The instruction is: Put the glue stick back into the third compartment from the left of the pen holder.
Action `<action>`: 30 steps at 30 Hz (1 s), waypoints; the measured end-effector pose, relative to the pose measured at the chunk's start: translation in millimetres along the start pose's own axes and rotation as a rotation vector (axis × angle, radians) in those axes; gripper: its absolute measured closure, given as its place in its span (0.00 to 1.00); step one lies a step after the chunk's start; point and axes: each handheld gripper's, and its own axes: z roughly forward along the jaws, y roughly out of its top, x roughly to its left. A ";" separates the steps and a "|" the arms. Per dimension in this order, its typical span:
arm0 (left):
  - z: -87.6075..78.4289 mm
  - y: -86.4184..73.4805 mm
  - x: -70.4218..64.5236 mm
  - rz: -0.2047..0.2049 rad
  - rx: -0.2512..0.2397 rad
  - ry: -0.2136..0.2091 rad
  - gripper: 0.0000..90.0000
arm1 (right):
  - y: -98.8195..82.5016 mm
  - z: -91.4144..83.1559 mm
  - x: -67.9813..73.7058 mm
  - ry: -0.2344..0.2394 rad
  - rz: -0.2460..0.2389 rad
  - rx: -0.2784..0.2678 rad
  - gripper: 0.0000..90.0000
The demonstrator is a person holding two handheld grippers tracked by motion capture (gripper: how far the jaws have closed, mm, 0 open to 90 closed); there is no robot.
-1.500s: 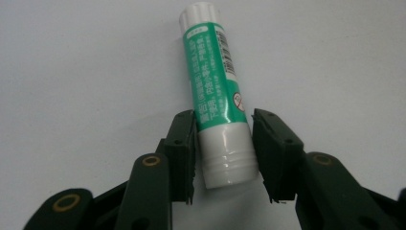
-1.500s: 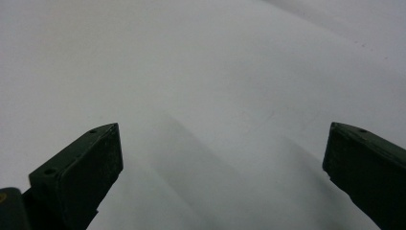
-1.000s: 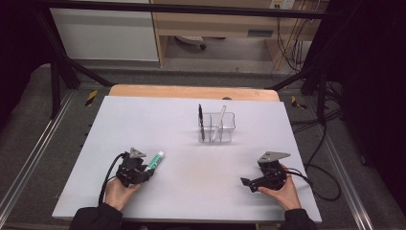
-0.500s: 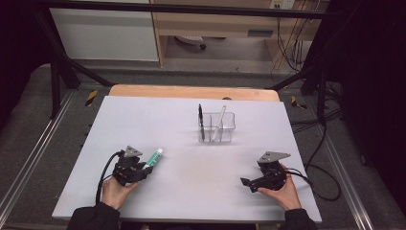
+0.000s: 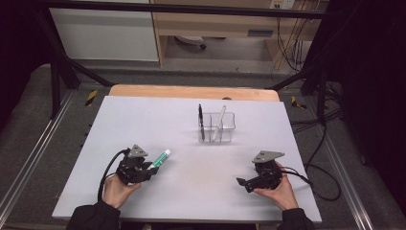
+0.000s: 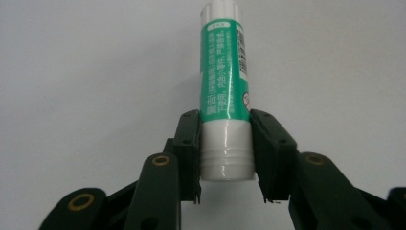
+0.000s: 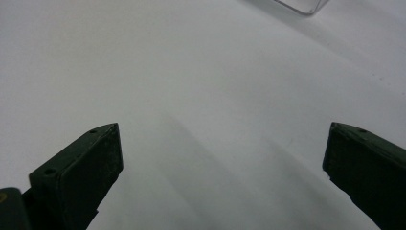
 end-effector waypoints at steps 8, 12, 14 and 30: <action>2.5 7.5 -8.1 0.055 0.024 -0.028 0.72 | 12.2 4.4 8.8 0.004 -0.051 0.008 0.01; 5.3 11.7 -13.7 0.084 0.038 -0.039 0.72 | 17.3 7.7 14.2 0.006 -0.080 0.011 0.01; 6.9 13.8 -16.2 0.098 0.045 -0.051 0.72 | 19.7 9.1 17.3 0.004 -0.098 0.015 0.01; 14.2 33.8 -30.9 0.190 0.081 -0.100 0.72 | 44.2 21.4 42.0 0.010 -0.236 0.036 0.03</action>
